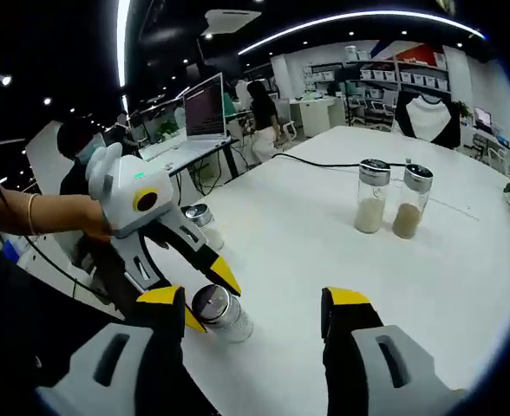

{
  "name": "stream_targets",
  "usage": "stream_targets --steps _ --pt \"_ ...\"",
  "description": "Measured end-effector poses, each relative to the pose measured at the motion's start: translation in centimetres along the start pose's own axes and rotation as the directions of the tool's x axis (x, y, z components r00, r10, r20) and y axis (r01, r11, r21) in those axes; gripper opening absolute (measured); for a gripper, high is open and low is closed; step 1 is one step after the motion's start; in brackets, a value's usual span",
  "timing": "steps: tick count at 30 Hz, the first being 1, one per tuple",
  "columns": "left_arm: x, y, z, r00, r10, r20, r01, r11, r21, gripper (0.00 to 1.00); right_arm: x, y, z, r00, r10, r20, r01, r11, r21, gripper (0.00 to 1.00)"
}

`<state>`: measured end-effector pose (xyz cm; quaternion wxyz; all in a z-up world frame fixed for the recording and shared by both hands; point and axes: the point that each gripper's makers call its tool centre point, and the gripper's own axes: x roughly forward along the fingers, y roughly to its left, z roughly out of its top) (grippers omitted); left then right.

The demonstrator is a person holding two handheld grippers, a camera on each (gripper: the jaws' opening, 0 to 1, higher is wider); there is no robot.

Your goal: Rotate the seasoning bottle until the label or dispensing opening points toward the visible target arrow and the bottle remains upright within the marked orientation range

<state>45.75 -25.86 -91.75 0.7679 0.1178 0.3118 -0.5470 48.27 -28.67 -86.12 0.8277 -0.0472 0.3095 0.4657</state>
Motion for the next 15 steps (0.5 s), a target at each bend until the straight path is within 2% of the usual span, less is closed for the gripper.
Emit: stream_targets --steps 4,5,7,12,14,15 --pt "-0.2 0.0 0.0 0.999 0.037 0.003 -0.037 0.999 -0.011 0.42 0.6 0.4 -0.5 0.998 0.029 -0.047 -0.031 0.998 -0.053 0.62" --pt "-0.3 -0.1 -0.1 0.999 0.044 0.000 -0.044 0.999 -0.007 0.42 0.8 0.9 -1.2 0.994 0.060 -0.089 -0.063 0.997 -0.037 0.62" --pt "-0.4 0.0 -0.4 0.998 0.064 -0.006 -0.064 0.998 -0.012 0.42 1.2 0.8 -1.2 0.995 0.061 -0.085 -0.064 0.997 -0.032 0.61" --pt "-0.8 0.2 -1.3 0.992 0.126 -0.015 -0.126 0.991 -0.034 0.42 2.2 1.7 -2.0 0.983 0.109 -0.150 -0.126 0.986 -0.111 0.58" --pt "-0.9 0.3 -2.0 0.986 0.166 -0.017 -0.167 0.983 -0.075 0.43 2.7 1.9 -2.2 0.979 0.121 -0.165 -0.143 0.981 -0.131 0.57" --pt "-0.8 0.4 -2.1 0.984 0.181 0.005 -0.179 0.977 -0.115 0.42 2.9 2.1 -2.3 0.976 0.130 -0.176 -0.157 0.976 -0.149 0.53"
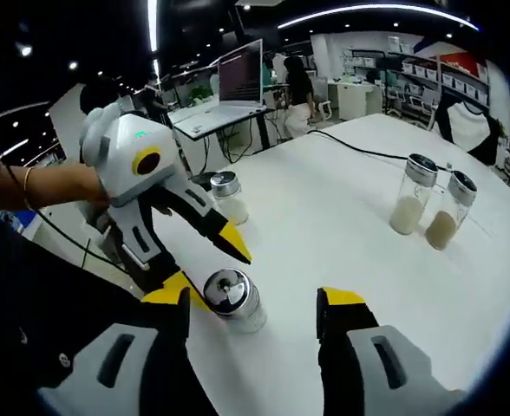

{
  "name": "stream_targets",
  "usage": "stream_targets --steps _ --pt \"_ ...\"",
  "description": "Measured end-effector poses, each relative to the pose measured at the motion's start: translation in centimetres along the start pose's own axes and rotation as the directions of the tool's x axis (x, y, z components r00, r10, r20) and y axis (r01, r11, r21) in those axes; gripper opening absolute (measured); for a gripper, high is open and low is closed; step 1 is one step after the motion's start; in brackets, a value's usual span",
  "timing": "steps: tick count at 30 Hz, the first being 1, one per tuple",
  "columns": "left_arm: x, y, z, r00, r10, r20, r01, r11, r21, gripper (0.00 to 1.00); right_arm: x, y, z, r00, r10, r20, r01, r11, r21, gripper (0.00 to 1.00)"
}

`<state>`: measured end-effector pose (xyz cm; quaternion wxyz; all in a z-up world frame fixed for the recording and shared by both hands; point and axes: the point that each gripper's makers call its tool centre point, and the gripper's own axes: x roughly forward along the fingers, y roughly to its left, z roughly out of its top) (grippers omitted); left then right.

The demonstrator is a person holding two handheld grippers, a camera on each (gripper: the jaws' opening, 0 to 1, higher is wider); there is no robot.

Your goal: Rotate the seasoning bottle until the label or dispensing opening points toward the visible target arrow and the bottle remains upright within the marked orientation range

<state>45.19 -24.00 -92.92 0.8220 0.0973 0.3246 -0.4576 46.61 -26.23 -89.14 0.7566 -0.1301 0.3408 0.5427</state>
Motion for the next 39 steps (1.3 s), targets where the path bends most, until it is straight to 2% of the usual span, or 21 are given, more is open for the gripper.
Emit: stream_targets --steps 2,7,11,15,18,26,30,33,37,38,39 --pt "-0.1 -0.2 -0.2 1.000 0.009 0.010 -0.009 1.000 -0.014 0.40 0.5 0.4 -0.1 0.999 0.025 -0.028 -0.026 0.998 -0.053 0.49" --pt "-0.7 -0.4 -1.2 0.999 0.052 0.017 -0.050 0.996 -0.074 0.39 1.8 1.1 -0.5 0.995 0.051 -0.089 -0.063 0.987 -0.149 0.47" --pt "-1.1 -0.7 -1.5 0.998 0.054 0.023 -0.052 0.994 -0.095 0.35 2.3 2.3 -0.6 0.986 0.108 -0.127 -0.129 0.978 -0.166 0.40" --pt "-1.3 -0.7 -1.6 0.997 0.066 0.034 -0.062 0.991 -0.118 0.35 2.7 2.5 -1.0 0.979 0.107 -0.174 -0.148 0.959 -0.240 0.32" --pt "-1.3 -0.8 -1.6 0.997 0.065 0.034 -0.061 0.991 -0.121 0.35 3.1 2.3 -1.4 0.972 0.099 -0.213 -0.161 0.941 -0.297 0.32" --pt "-1.2 -1.4 -1.5 0.998 0.048 0.035 -0.044 0.992 -0.116 0.34 3.5 1.9 -0.9 0.962 0.111 -0.248 -0.201 0.905 -0.374 0.34" --pt "-1.0 -1.5 -1.4 0.998 0.038 0.041 -0.034 0.993 -0.115 0.33 3.7 2.4 -0.9 0.958 0.137 -0.252 -0.228 0.897 -0.379 0.29" --pt "-0.8 -1.6 -1.4 0.999 0.036 0.038 -0.031 0.993 -0.114 0.33 3.8 2.2 -0.8 0.963 0.128 -0.237 -0.209 0.908 -0.362 0.28" --pt "-0.7 -1.4 -1.5 0.999 0.042 0.034 -0.038 0.993 -0.111 0.33 3.9 1.8 -0.8 0.972 0.098 -0.212 -0.153 0.953 -0.263 0.29" --pt "-0.7 -1.2 -1.4 0.998 0.055 0.035 -0.051 0.992 -0.115 0.33 3.9 1.6 -0.8 0.974 0.083 -0.209 -0.128 0.969 -0.210 0.29" --pt "-0.7 -1.1 -1.4 0.997 0.065 0.036 -0.060 0.991 -0.117 0.33 3.9 1.5 -0.8 0.976 0.073 -0.203 -0.112 0.975 -0.190 0.29"
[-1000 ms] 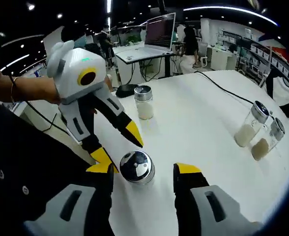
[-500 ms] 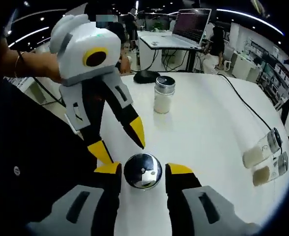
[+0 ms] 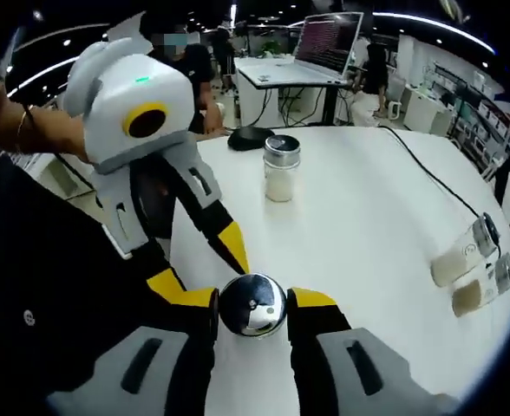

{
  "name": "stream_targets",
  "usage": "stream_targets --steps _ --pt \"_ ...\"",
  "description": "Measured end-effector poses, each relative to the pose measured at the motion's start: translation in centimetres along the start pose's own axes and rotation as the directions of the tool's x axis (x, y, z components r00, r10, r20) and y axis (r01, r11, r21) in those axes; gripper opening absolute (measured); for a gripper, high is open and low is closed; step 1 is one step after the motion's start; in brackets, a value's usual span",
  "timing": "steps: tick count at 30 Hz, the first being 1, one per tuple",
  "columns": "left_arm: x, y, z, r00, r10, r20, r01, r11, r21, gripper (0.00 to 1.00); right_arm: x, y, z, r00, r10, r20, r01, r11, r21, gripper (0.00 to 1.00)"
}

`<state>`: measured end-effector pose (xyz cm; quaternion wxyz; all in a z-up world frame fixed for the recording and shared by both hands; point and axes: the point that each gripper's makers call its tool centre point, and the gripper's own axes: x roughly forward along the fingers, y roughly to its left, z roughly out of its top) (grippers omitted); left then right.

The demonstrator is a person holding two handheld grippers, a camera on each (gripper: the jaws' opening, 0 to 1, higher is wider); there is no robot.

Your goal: Rotate the seasoning bottle until the label or dispensing opening points toward the visible target arrow and the bottle remains upright within the marked orientation range

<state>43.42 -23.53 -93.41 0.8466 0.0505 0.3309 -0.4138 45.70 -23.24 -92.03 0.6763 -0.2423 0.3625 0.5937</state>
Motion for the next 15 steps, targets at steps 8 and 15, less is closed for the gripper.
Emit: stream_targets --steps 8,15 --pt "0.6 0.8 1.2 0.994 0.091 0.057 -0.090 0.996 -0.022 0.38 0.1 -0.5 0.4 0.993 -0.114 0.027 0.110 0.988 0.110 0.29" --pt "1.9 1.3 1.6 0.983 0.173 0.063 -0.170 0.984 -0.044 0.40 0.1 -0.8 0.7 0.983 -0.172 0.072 0.150 0.959 0.241 0.29"
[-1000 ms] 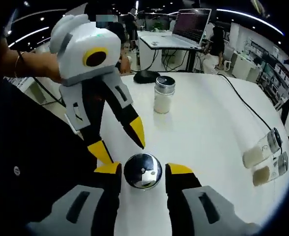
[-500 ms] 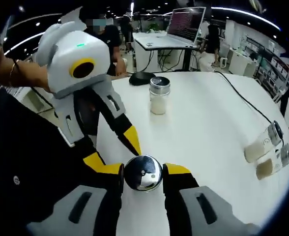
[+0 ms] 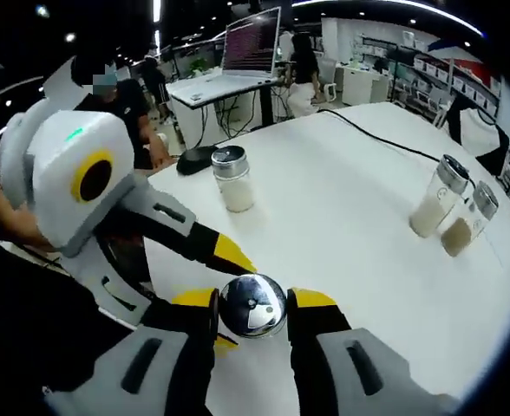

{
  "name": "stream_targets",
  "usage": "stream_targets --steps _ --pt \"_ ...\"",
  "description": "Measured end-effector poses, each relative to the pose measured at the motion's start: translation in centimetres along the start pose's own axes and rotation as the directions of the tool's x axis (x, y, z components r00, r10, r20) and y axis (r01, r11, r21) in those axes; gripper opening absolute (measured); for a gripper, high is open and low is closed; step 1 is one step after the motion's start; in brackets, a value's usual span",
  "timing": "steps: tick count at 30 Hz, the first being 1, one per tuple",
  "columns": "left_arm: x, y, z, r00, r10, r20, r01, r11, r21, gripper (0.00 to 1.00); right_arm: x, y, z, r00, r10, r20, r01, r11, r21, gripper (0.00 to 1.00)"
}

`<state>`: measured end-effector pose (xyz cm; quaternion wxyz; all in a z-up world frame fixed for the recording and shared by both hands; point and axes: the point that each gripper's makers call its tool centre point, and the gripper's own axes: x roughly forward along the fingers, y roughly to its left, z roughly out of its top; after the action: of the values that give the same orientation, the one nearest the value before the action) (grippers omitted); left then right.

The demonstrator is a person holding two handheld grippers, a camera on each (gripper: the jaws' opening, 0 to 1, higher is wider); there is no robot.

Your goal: Rotate the seasoning bottle until the label or dispensing opening points toward the visible target arrow and the bottle remains upright within the marked orientation range

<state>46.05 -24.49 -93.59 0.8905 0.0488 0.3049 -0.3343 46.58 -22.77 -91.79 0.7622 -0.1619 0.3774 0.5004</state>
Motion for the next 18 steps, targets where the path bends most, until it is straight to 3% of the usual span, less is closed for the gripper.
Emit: stream_targets --steps 5,9,15,18 --pt "0.9 0.1 -0.5 0.998 0.049 -0.025 -0.048 0.998 0.034 0.39 0.1 0.0 0.2 1.000 -0.011 0.009 0.010 0.999 0.044 0.29" --pt "1.2 0.9 -0.5 0.999 0.044 -0.030 -0.043 0.998 0.045 0.35 0.0 -0.1 0.2 1.000 -0.006 0.021 0.005 0.998 0.058 0.29" --pt "0.9 0.8 -0.5 0.997 -0.067 -0.037 0.070 0.992 0.102 0.35 -0.3 -0.1 0.3 0.999 0.016 0.032 -0.018 0.998 0.061 0.29" --pt "0.8 0.7 -0.6 0.990 -0.129 -0.054 0.136 0.979 0.151 0.35 -0.6 0.1 0.7 0.998 0.039 0.045 -0.040 0.999 0.030 0.29"
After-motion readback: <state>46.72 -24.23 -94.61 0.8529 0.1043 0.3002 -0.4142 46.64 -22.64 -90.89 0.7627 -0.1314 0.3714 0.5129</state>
